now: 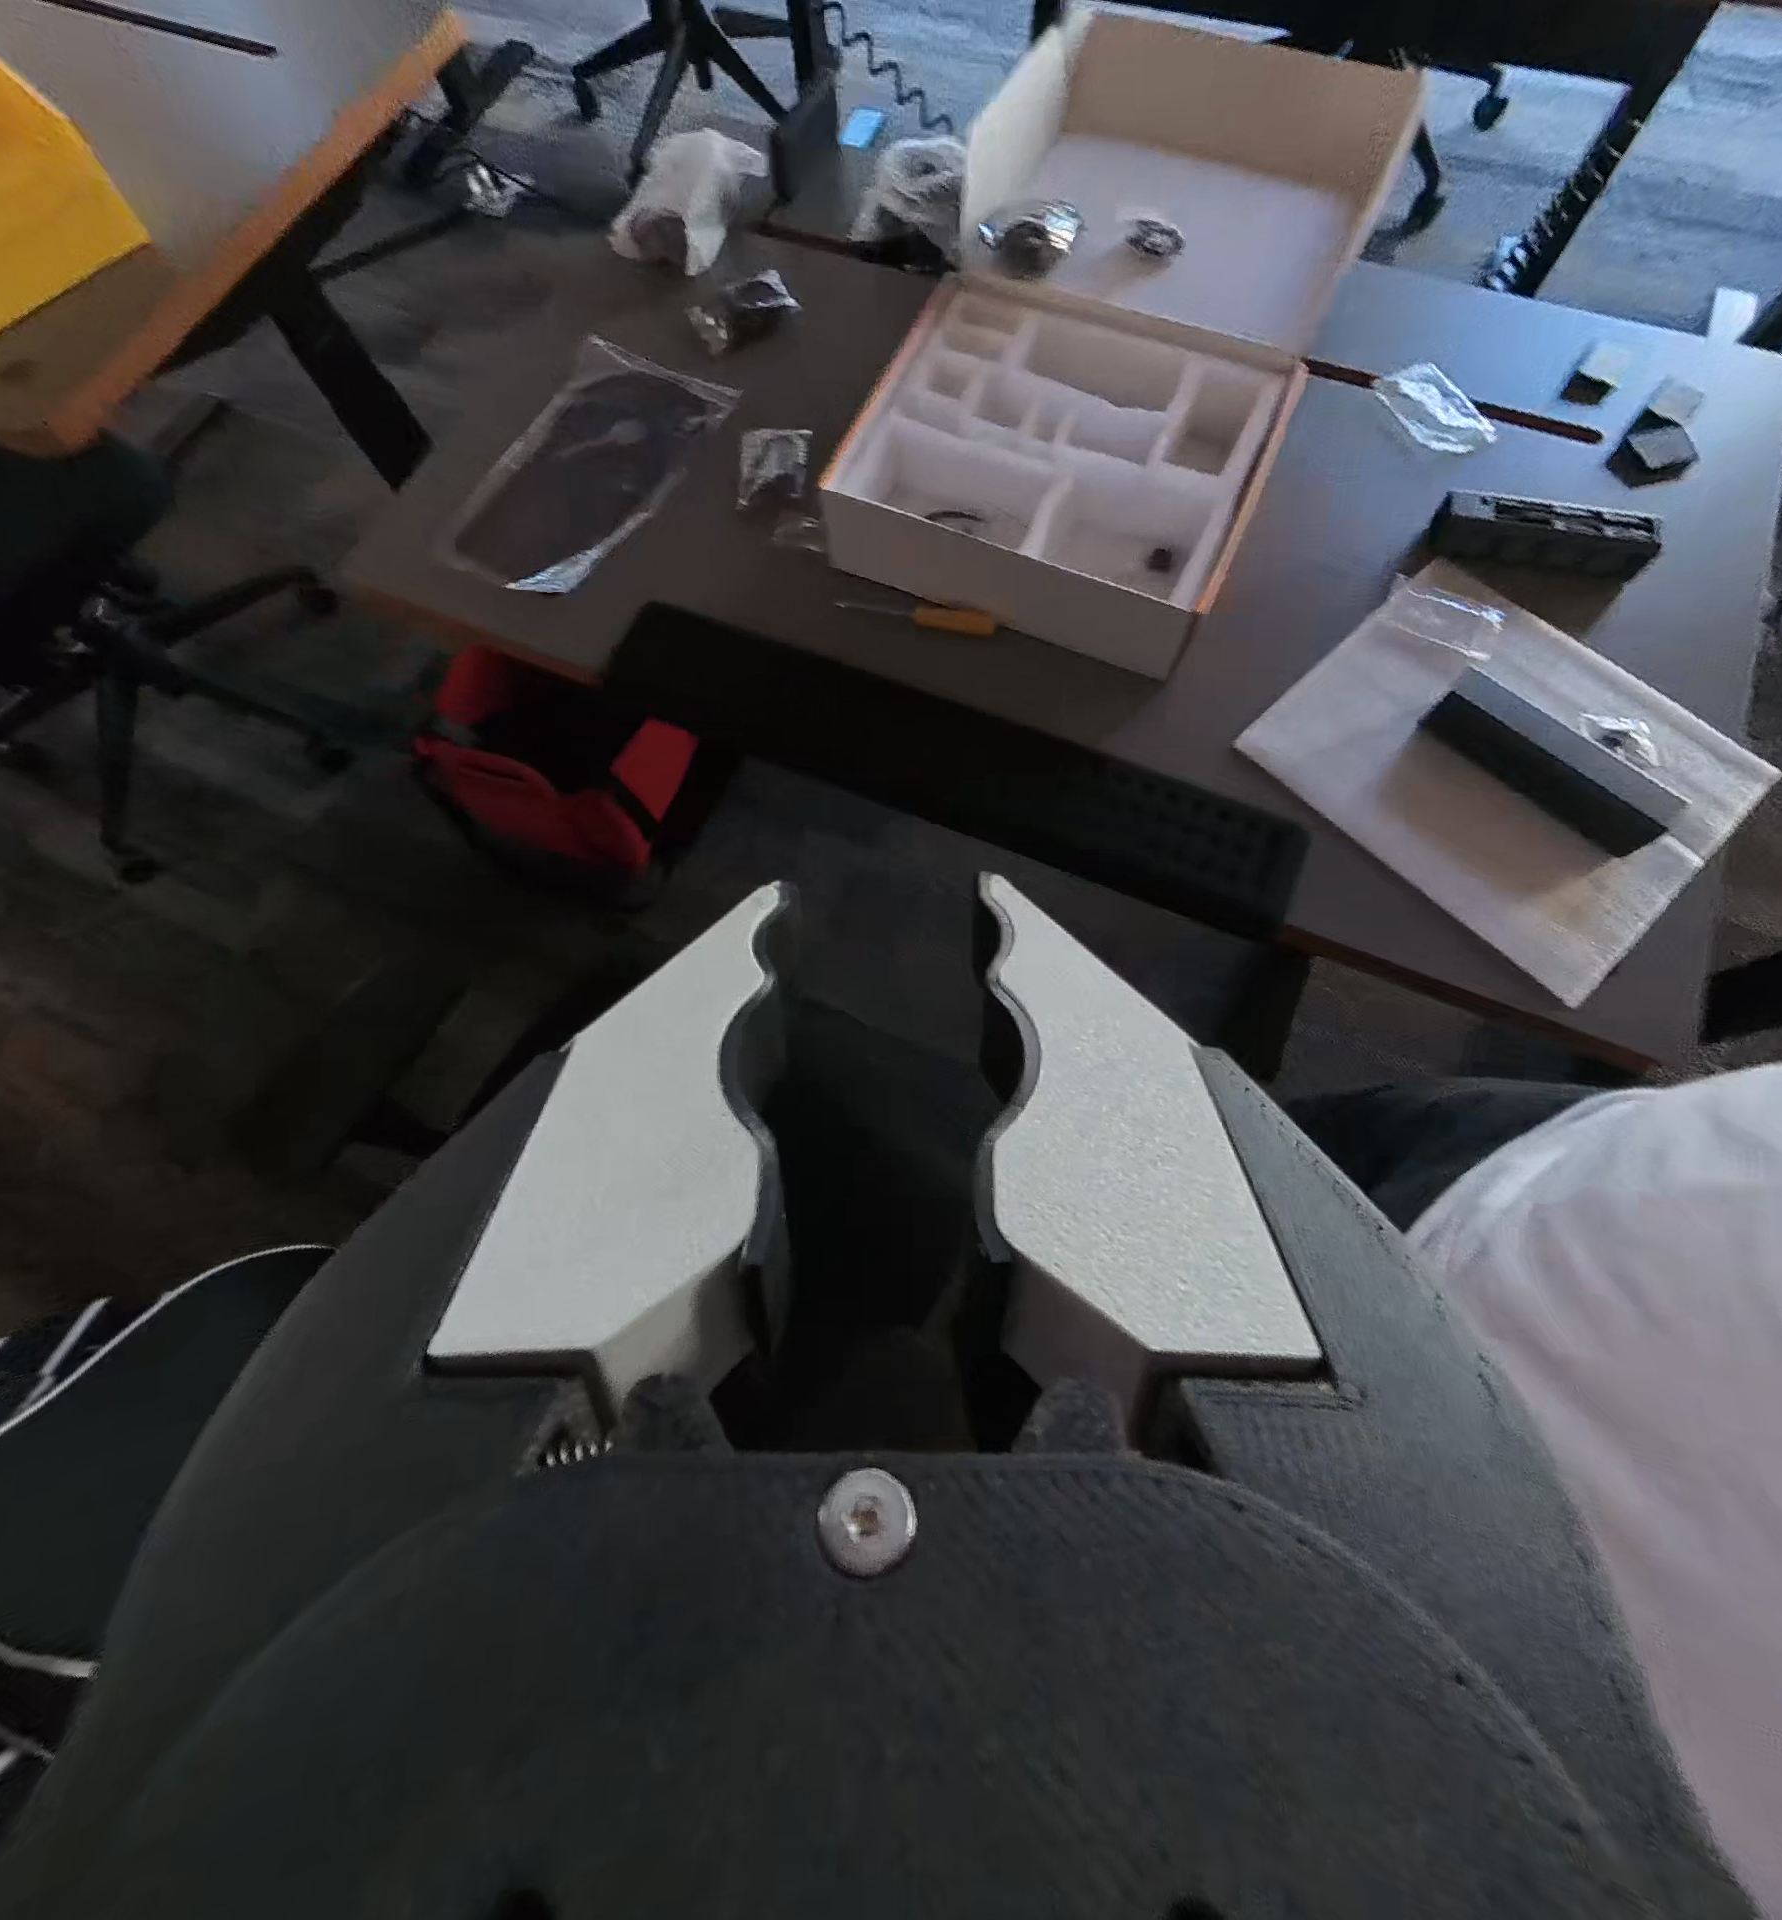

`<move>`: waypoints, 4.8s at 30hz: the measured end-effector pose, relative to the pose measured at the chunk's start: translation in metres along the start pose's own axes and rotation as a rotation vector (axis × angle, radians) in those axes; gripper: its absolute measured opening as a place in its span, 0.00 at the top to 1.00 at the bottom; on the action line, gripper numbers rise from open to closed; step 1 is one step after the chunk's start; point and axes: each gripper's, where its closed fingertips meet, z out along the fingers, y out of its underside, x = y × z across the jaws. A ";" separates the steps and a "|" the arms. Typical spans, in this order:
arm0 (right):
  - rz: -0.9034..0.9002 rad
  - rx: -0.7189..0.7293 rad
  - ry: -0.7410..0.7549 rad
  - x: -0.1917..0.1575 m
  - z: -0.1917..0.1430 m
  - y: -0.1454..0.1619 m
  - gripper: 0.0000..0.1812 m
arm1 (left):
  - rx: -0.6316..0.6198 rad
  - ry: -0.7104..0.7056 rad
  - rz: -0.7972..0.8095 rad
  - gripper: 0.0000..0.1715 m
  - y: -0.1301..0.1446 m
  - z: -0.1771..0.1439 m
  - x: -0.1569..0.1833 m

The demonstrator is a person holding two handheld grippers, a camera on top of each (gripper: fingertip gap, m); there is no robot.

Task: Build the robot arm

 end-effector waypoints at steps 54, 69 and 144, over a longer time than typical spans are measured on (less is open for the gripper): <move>-0.158 -0.797 -0.473 -0.005 0.434 0.114 0.85 | 0.021 -0.071 -0.223 0.83 -0.111 0.215 -0.203; -0.217 -0.479 -0.028 0.069 0.411 0.009 0.93 | 0.065 -0.060 -0.265 0.84 -0.078 0.181 -0.219; 0.137 -0.157 0.446 0.201 -1.023 0.399 0.76 | 0.209 1.398 0.529 0.68 0.016 -0.177 1.189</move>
